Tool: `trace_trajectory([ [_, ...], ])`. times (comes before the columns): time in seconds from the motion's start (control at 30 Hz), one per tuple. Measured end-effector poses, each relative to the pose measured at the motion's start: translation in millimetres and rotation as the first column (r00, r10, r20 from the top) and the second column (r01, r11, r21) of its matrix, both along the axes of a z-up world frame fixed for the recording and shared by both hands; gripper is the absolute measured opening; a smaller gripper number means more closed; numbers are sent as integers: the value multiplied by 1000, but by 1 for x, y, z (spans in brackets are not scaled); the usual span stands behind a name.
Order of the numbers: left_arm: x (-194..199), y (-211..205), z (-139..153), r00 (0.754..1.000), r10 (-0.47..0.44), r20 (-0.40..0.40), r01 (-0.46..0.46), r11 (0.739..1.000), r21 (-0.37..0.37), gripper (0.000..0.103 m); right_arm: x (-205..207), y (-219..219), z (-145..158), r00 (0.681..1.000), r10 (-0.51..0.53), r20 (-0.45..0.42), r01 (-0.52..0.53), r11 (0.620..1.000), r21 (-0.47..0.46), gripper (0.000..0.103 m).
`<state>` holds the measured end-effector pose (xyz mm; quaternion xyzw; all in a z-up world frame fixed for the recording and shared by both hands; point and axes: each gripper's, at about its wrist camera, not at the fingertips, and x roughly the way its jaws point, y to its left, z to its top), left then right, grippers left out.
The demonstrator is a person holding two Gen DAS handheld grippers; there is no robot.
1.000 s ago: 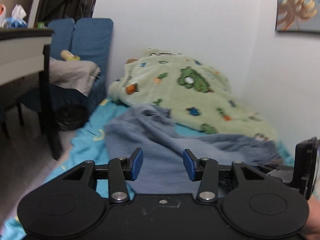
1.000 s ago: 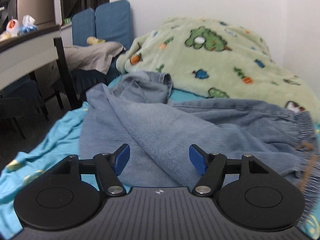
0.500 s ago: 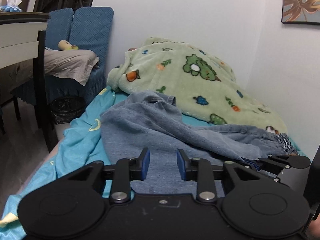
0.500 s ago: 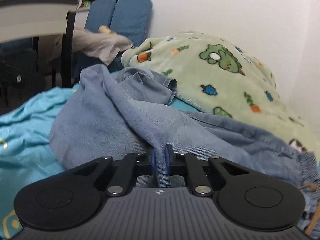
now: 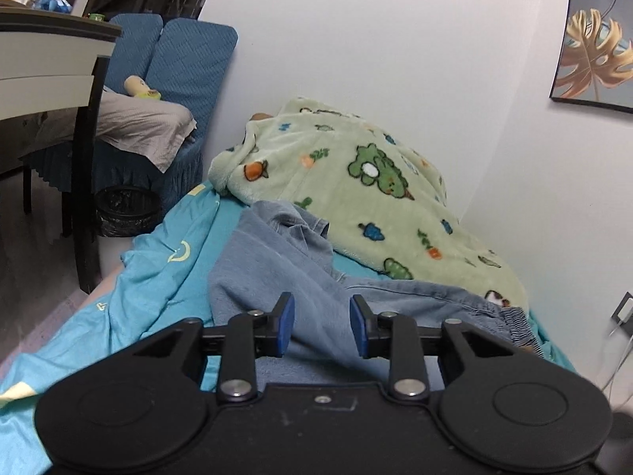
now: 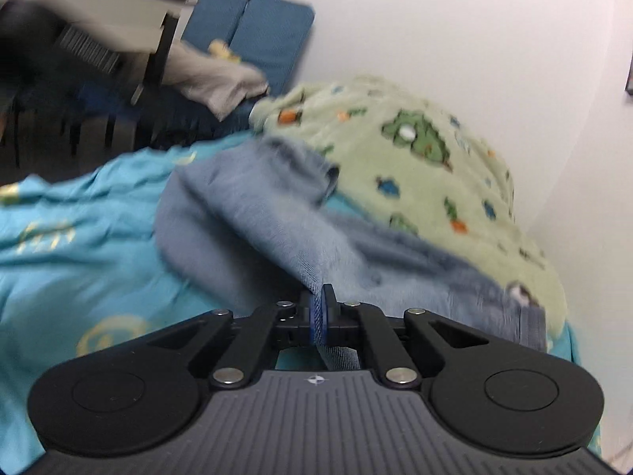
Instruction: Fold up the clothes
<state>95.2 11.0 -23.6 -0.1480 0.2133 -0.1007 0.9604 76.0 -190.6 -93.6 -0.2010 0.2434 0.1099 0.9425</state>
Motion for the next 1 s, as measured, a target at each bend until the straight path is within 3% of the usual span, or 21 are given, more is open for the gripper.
trace_trajectory([
  [0.13, -14, 0, 4, 1000, -4, 3, 4, 1000, 9, 27, -14, 14, -29, 988, 23, -152, -35, 997, -76, 2],
  [0.23, -21, -2, 3, 1000, -1, 1, 1, 999, 44, 27, -10, 18, -40, 975, 22, -220, -36, 998, -58, 2],
  [0.37, -28, 1, 1, 1000, 17, -19, -15, 997, 79, 29, -6, -4, -22, 972, -11, -236, 47, 988, 148, 9],
  [0.43, -29, 4, 1, 999, 30, -31, -28, 997, 65, 31, -9, -23, -9, 972, -43, -231, 113, 947, 300, 12],
  [0.47, -31, 6, 1, 999, 36, -34, -34, 998, 56, 32, -11, -35, -1, 973, -65, -222, 147, 915, 376, 21],
  [0.53, -32, 8, 2, 998, 44, -38, -43, 998, 43, 35, -14, -65, 12, 968, -140, -210, 233, 816, 529, 37],
  [0.57, -32, 7, 3, 998, 45, -39, -44, 998, 42, 36, -15, -84, 15, 955, -190, -227, 291, 744, 601, 47],
  [0.63, -31, 4, 1, 998, 45, -44, -42, 998, 48, 37, -17, -123, 16, 911, -295, -288, 410, 575, 708, 50],
  [0.67, -31, 3, 1, 998, 44, -47, -42, 998, 50, 38, -19, -143, 12, 877, -352, -327, 470, 489, 735, 51],
  [0.73, -29, 1, -1, 997, 46, -55, -43, 998, 45, 40, -22, -178, -4, 778, -451, -437, 596, 311, 740, 58],
  [0.83, -25, -1, -3, 996, 50, -69, -48, 998, 35, 41, -20, -216, -40, 639, -473, -606, 718, 85, 691, 60],
  [0.9, -22, 0, -4, 996, 50, -75, -49, 999, 21, 42, -13, -227, -60, 587, -436, -682, 754, -11, 657, 61],
  [1.0, -16, 0, -8, 995, 52, -87, -52, 999, 10, 44, 6, -228, -80, 568, -380, -730, 766, -81, 637, 70],
])
